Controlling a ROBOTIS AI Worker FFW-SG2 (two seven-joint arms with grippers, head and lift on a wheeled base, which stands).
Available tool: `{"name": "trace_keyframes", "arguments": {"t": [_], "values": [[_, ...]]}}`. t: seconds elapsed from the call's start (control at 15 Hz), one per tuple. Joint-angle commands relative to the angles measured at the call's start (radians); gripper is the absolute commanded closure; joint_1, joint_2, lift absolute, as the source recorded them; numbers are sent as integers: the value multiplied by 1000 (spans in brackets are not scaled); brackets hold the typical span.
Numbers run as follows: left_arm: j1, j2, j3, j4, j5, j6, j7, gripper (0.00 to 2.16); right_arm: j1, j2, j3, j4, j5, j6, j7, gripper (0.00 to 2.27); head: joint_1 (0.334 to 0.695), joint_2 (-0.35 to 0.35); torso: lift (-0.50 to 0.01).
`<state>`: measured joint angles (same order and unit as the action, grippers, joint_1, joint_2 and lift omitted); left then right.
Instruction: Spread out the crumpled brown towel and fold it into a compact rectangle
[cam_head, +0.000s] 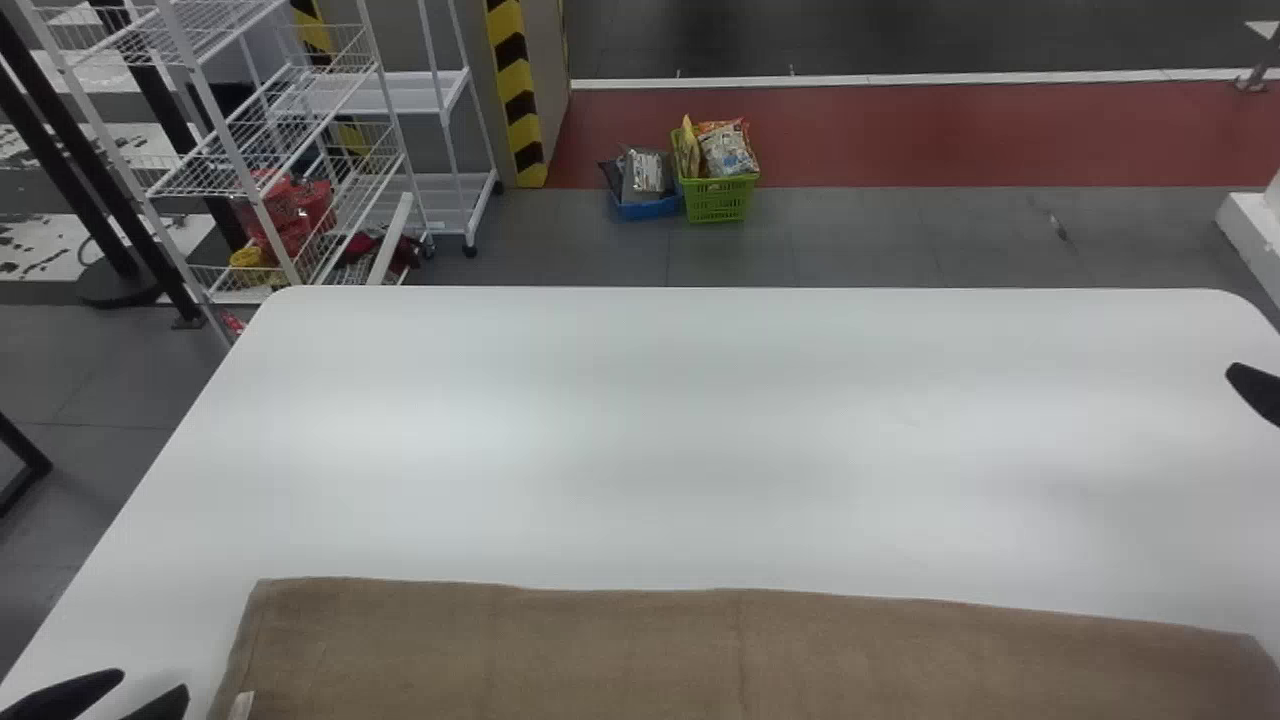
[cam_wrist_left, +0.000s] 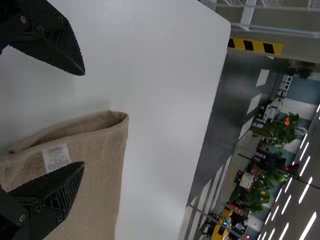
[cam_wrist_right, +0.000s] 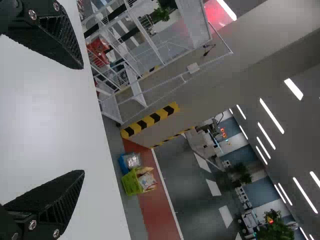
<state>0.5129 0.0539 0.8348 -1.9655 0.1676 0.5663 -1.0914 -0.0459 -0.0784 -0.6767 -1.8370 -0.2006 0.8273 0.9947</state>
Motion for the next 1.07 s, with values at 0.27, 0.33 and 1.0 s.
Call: {"name": "trace_keyframes", "arguments": {"t": [0.27, 0.33, 1.0], "values": [[-1, -9, -74, 34, -59, -107, 76, 215, 14, -1, 3, 1, -10, 3, 2, 63, 695, 84, -127], [-1, -9, -82, 45, -66, -119, 88, 218, 14, -1, 2, 1, -11, 3, 2, 63, 695, 85, -127], [7, -11, -121, 51, -108, -137, 88, 272, 14, -3, 0, 19, -11, 0, 2, 60, 695, 63, -127]]}}
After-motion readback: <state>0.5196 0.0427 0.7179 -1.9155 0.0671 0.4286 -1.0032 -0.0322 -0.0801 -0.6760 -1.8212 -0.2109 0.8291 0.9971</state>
